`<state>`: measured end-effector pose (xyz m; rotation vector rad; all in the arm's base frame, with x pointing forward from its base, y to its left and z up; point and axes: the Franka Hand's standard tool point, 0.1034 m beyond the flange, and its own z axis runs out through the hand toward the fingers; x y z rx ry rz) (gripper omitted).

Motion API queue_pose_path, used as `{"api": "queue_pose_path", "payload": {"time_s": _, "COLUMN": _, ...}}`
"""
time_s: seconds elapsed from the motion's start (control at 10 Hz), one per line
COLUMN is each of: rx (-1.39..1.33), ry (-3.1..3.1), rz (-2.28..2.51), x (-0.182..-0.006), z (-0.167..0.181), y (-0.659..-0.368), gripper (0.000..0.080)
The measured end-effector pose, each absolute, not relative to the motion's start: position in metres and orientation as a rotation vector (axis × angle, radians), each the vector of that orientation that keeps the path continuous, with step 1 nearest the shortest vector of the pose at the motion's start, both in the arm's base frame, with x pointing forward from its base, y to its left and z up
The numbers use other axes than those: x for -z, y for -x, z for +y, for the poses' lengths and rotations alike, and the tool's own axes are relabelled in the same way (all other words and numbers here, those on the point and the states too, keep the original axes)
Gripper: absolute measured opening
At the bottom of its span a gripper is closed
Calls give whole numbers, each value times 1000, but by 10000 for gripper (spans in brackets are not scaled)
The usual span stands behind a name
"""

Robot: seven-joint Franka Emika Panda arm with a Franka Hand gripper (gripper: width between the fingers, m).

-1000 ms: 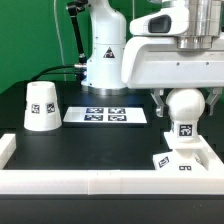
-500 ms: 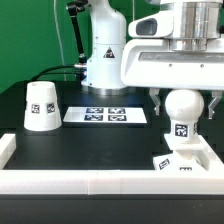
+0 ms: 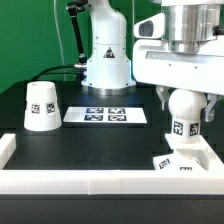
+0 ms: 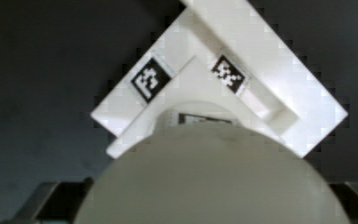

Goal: Assemble lamp

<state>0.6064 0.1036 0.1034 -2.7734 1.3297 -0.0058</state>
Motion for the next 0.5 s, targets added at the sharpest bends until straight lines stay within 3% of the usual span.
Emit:
{"api": "queue_pose_path", "payload": {"time_s": 0.3, "rx": -33, "ry": 2615, "rz": 1566, "x": -103, "z": 103, "y": -607, "gripper": 576}}
{"api": "queue_pose_path", "payload": {"time_s": 0.5, "rx": -44, "ry": 2563, "rz": 1641, "x": -103, "z": 105, "y": -607, "gripper": 682}}
